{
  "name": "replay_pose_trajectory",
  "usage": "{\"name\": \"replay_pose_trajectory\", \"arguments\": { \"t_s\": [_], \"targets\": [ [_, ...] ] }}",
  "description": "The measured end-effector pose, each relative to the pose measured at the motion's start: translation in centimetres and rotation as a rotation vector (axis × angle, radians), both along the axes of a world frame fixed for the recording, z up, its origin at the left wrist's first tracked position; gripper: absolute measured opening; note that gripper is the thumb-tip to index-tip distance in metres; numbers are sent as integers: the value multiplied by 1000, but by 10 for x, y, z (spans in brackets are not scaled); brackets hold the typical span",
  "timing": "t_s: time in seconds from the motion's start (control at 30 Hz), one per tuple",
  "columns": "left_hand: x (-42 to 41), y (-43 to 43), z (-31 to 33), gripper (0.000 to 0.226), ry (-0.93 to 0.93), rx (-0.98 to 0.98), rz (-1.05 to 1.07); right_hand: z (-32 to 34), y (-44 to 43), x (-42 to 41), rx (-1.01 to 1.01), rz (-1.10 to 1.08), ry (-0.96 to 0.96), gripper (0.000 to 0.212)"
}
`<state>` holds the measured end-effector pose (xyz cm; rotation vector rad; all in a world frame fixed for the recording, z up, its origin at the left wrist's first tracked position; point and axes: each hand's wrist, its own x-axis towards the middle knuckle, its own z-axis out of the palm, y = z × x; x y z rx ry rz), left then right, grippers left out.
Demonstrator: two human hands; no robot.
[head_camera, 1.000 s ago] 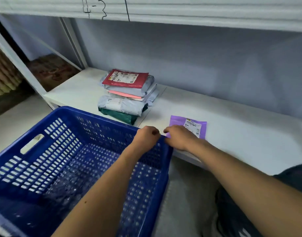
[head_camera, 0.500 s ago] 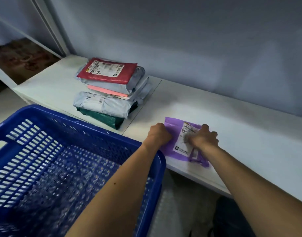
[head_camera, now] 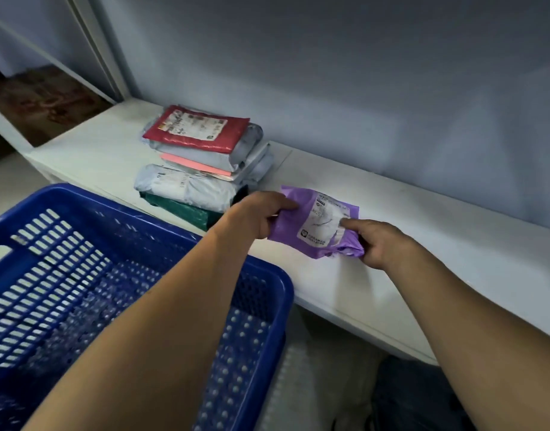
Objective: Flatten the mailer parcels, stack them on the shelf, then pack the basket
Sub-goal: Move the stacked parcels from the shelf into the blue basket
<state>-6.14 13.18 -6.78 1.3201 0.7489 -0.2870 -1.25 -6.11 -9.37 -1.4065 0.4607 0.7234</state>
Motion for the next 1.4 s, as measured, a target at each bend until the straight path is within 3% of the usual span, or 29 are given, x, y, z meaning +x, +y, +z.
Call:
{"name": "replay_pose_trajectory", "arguments": {
  "t_s": [0.27, 0.37, 0.47, 0.57, 0.73, 0.93, 1.0, 1.07, 1.13, 1.17, 1.27, 1.3, 1.37, 1.4],
  "targets": [
    [-102, 97, 37, 16, -96, 68, 70, 42, 68, -79, 189, 186, -29, 24],
    [-154, 130, 30, 16, -78, 84, 129, 36, 97, -117, 176, 250, -3, 33],
    [-197, 154, 15, 8, 6, 124, 213, 22, 128, -157, 116, 301, 49, 23],
    [-224, 167, -12, 13, 136, 200, 260, 0, 151, -193, 34, 332, 125, 11],
    [-237, 180, -80, 15, 276, 232, 209, -56, 170, -222, -156, 263, 261, 10],
    [-229, 154, -180, 28, 268, 147, 166, -110, 168, -219, -331, 234, 339, 21],
    [-223, 145, -211, 32, 267, 102, 168, -126, 167, -217, -269, 242, 379, 31],
    [-220, 135, -230, 32, 277, 87, 186, -129, 171, -215, -464, 595, 319, 80],
    [-216, 126, -249, 30, 283, 70, 188, -139, 173, -215, -984, 1202, 7, 49],
    [-214, 122, -256, 29, 286, 58, 180, -147, 170, -210, -1088, 1292, 13, 40],
    [-208, 111, -276, 27, 267, 103, 230, -177, 166, -201, -1233, 1408, 10, 40],
    [-206, 106, -277, 27, 255, 142, 256, -182, 164, -201, -1279, 1570, -71, 39],
    [-198, 97, -287, 29, 233, 182, 278, -196, 167, -196, -1279, 1677, -132, 39],
    [-195, 94, -288, 30, 229, 188, 268, -202, 168, -191, -1261, 1625, -119, 39]
  ]
}}
